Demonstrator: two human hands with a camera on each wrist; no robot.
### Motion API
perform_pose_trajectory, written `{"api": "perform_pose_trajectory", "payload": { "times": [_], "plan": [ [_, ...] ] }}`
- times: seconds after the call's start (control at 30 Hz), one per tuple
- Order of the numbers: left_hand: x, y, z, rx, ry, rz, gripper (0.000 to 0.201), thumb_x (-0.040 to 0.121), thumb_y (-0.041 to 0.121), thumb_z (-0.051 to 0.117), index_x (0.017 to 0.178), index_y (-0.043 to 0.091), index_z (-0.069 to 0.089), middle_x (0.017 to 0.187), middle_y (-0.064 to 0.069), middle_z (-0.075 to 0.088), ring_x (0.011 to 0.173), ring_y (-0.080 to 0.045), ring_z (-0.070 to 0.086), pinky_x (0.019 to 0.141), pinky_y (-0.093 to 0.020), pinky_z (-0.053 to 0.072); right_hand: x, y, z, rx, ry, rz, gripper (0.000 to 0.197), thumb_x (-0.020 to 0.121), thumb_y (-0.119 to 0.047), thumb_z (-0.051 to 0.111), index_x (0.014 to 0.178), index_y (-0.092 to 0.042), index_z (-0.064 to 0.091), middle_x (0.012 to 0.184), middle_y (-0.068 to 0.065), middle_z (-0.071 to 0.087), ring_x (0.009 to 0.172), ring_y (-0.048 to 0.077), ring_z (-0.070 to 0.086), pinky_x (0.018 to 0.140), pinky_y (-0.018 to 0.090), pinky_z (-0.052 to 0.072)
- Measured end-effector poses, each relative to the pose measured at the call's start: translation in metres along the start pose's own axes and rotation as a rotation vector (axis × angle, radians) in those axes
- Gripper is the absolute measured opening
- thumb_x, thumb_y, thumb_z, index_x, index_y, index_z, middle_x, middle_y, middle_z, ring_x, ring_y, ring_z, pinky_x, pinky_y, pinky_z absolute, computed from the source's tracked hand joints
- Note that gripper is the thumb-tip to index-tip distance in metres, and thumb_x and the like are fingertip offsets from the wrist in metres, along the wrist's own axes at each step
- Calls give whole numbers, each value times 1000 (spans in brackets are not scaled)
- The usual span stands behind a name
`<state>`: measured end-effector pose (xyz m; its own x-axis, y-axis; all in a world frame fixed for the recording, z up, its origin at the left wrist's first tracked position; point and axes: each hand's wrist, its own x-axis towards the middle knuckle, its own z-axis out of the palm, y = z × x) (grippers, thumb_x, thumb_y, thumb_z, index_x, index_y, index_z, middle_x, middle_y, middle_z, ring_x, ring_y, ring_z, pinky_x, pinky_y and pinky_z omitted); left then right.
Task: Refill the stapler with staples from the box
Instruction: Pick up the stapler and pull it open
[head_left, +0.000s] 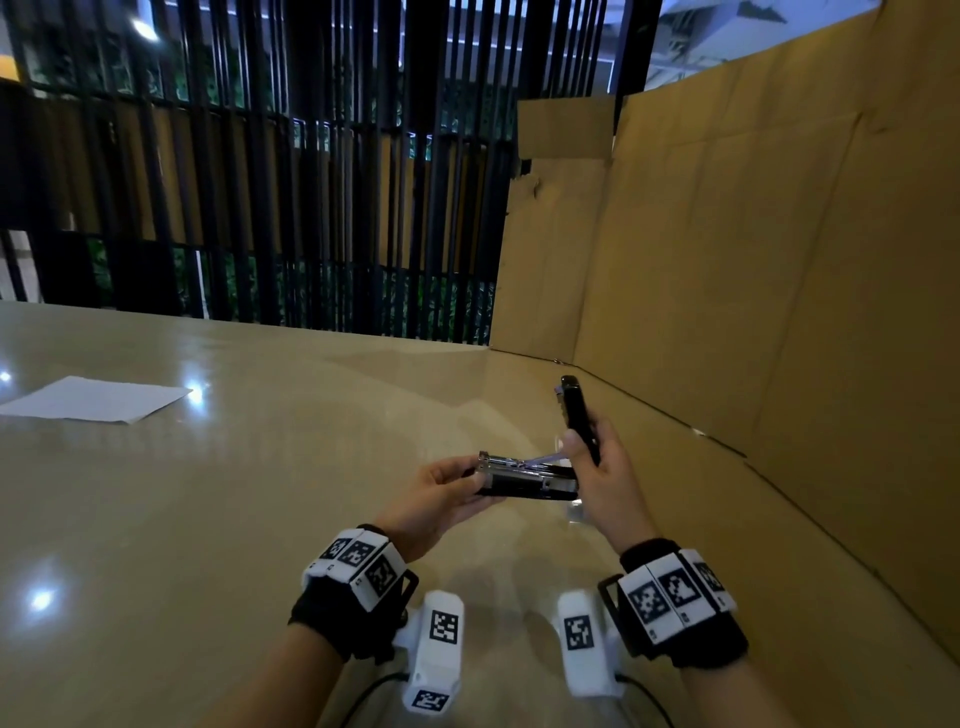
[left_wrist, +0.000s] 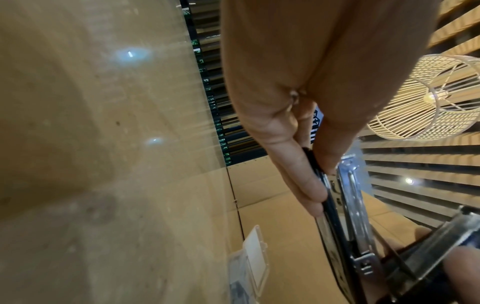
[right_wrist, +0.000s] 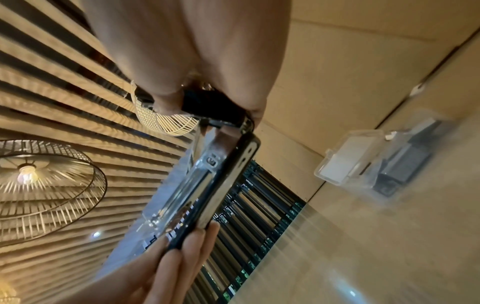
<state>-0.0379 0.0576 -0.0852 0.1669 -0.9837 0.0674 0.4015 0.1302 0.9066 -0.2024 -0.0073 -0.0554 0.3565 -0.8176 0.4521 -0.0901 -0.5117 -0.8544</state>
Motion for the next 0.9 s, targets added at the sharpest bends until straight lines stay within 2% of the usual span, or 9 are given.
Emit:
{"api": "perform_pose_trajectory", "payload": {
  "times": [0.07, 0.13, 0.23, 0.33, 0.47, 0.6, 0.73, 0.8, 0.9],
  "plan": [
    [-1, -2, -1, 16, -13, -5, 21, 91, -7, 41, 98, 2, 59, 97, -11, 65, 72, -10, 72, 70, -16, 57, 0, 2, 0, 38, 40, 14, 33, 96, -24, 41, 128, -21, 40, 112, 8, 57, 108, 28, 55, 97, 50, 45],
    [-2, -5, -1, 54, -18, -18, 22, 91, -6, 42, 97, 6, 59, 96, -8, 65, 72, -8, 72, 71, -15, 57, -1, 2, 1, 88, 79, 4, 27, 96, -23, 40, 123, -21, 41, 100, 4, 60, 100, 25, 57, 96, 48, 46],
    [-2, -11, -3, 85, -12, -34, 22, 92, -5, 42, 92, 9, 60, 87, -3, 69, 69, -6, 71, 69, -15, 57, -1, 5, 3, 131, 129, 19, 23, 96, -25, 39, 119, -21, 43, 99, -2, 61, 102, 22, 56, 97, 46, 44],
    [-1, -11, -5, 135, 2, -47, 21, 92, -1, 45, 90, 13, 60, 85, 1, 70, 68, -4, 71, 68, -17, 57, 0, 12, 5, 215, 209, 77, 11, 96, -28, 38, 98, -33, 48, 94, -8, 59, 99, 27, 55, 96, 53, 43],
    [1, -13, -7, 221, 24, -64, 15, 93, 6, 48, 96, 16, 58, 94, 1, 64, 66, 0, 70, 65, -15, 56, 3, 14, 3, 411, 289, 136, 19, 98, -25, 35, 85, -32, 47, 89, -2, 57, 83, 19, 52, 87, 44, 43],
    [1, -14, -8, 249, 32, -107, 18, 92, 5, 50, 108, 12, 53, 92, 2, 63, 63, 2, 69, 62, -13, 54, 8, 11, 0, 832, 346, 237, 13, 99, -20, 33, 99, -18, 46, 85, 3, 54, 79, 15, 53, 79, 32, 46],
    [-1, -17, -5, 318, -29, -163, 23, 89, 4, 53, 111, 11, 51, 90, 0, 62, 61, 2, 68, 61, -12, 52, 11, 8, -4, 1093, 399, 339, 24, 99, -23, 32, 119, -11, 38, 90, 9, 53, 90, 24, 56, 99, 44, 42],
    [-2, -16, -5, 350, -68, -165, 26, 88, 3, 54, 113, 11, 50, 91, 0, 62, 64, 2, 67, 63, -13, 52, 12, 9, -5, 1142, 398, 363, 33, 99, -24, 33, 129, -9, 35, 92, 10, 53, 94, 28, 57, 102, 46, 40],
    [-4, -12, -6, 353, -114, -157, 31, 87, -1, 54, 111, 19, 52, 93, 1, 62, 69, 0, 66, 66, -16, 52, 13, 13, -5, 1191, 360, 391, 35, 99, -25, 33, 129, -9, 36, 93, 10, 54, 121, 37, 48, 108, 49, 35]
  ]
}}
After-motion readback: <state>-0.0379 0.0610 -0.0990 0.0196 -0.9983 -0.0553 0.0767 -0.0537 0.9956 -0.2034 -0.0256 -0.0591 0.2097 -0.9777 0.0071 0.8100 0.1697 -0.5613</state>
